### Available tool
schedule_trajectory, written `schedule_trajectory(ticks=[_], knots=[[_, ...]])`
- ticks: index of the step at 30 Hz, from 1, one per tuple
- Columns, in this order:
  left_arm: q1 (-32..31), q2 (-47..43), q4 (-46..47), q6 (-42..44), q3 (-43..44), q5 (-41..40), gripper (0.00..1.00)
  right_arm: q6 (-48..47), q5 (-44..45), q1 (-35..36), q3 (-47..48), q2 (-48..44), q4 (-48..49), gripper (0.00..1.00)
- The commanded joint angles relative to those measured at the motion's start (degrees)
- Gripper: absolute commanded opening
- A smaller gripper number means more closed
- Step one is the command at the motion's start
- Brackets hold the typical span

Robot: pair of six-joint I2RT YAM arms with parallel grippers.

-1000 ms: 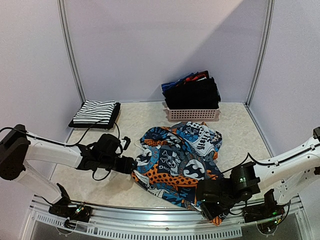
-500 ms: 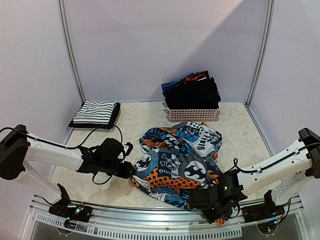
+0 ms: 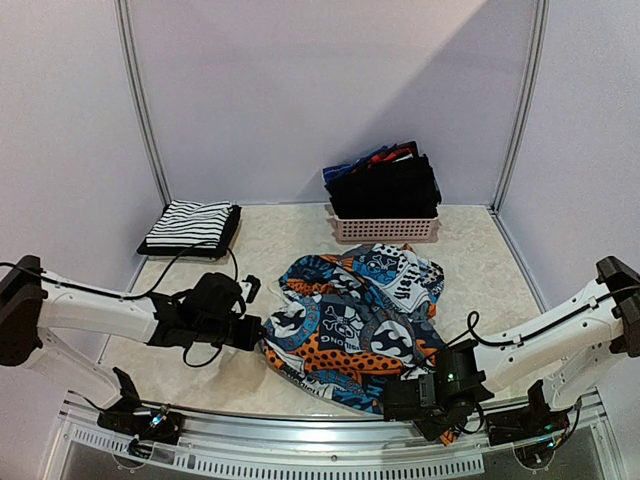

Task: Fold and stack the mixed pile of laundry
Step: Pick up the crumpled shorts from the center of the board, then flatten out the crumpled shorts at the center of the board.

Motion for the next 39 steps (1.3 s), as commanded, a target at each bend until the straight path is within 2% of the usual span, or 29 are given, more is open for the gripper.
schedule_trajectory(ticks=[1, 9, 16, 21, 30, 39], knots=[[-0.4, -5.7, -4.4, -0.1, -0.1, -3.0, 0.00, 0.9, 5.9, 0.2, 3.2, -0.8, -5.1, 0.00], [-0.4, -16.6, -12.2, 0.8, 2.3, -6.2, 0.00, 2.3, 16.8, 0.0, 10.3, -4.2, -10.5, 0.00], [-0.4, -24.3, -19.4, 2.5, 8.1, -9.8, 0.00, 3.2, 28.7, -0.8, 18.3, -5.5, -16.2, 0.00], [-0.4, -28.1, -24.6, 3.8, 12.9, -13.0, 0.00, 2.2, 34.5, -2.7, 21.3, -7.8, -16.8, 0.00], [-0.4, -30.5, -31.2, 6.8, 24.8, -17.1, 0.00, -2.6, 45.5, -4.0, 32.9, -9.4, -22.0, 0.00], [-0.4, -25.7, -36.2, 9.6, 37.2, -16.9, 0.00, -17.3, 50.4, -6.0, 39.5, -11.6, -12.7, 0.00]])
